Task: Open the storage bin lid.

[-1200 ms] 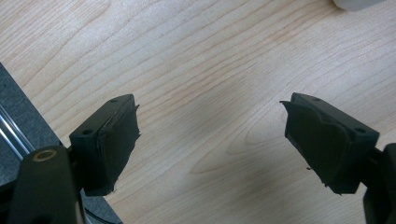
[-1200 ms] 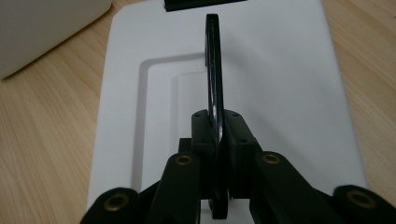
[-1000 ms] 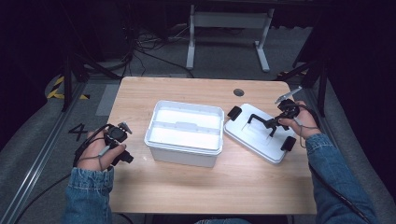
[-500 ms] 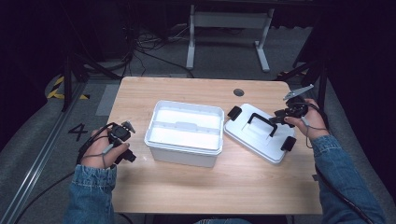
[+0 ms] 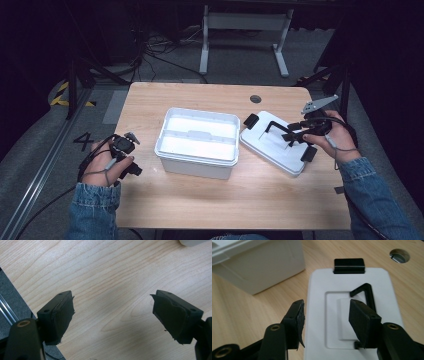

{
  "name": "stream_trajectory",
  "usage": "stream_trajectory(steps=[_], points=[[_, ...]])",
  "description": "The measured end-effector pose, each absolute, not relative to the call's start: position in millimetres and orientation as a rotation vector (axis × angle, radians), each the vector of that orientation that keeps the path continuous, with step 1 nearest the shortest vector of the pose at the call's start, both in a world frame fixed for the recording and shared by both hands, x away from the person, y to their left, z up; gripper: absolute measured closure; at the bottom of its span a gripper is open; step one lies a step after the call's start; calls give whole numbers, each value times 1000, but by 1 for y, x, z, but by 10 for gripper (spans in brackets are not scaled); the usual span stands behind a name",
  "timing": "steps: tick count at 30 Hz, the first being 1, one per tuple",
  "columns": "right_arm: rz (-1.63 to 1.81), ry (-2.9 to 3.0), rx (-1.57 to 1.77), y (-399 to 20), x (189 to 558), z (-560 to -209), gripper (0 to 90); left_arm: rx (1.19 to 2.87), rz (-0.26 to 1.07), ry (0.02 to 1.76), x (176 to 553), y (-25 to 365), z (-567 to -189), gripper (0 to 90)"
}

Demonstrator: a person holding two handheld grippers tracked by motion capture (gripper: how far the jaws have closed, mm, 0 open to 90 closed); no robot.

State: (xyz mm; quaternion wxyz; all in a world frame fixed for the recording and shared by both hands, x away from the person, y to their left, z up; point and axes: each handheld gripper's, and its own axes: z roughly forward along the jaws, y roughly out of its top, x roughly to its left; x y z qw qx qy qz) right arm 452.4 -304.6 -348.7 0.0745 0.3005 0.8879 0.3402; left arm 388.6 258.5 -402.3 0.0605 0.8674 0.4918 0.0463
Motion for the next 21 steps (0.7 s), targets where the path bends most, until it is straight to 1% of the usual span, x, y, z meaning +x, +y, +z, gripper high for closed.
stream_trajectory(steps=[3,10,13,21], points=[[1036,2671,893,-297,440,-348,464,2616,121,1495,388,258,-402,181],[1101,2688,853,-279,409,-351,452,2615,127,1489,391,258,-403,181],[1117,2699,833,-272,397,-356,452,2632,125,1468,393,257,-402,181],[1121,2732,839,-259,375,-372,453,2625,116,1483,394,255,-403,180]])
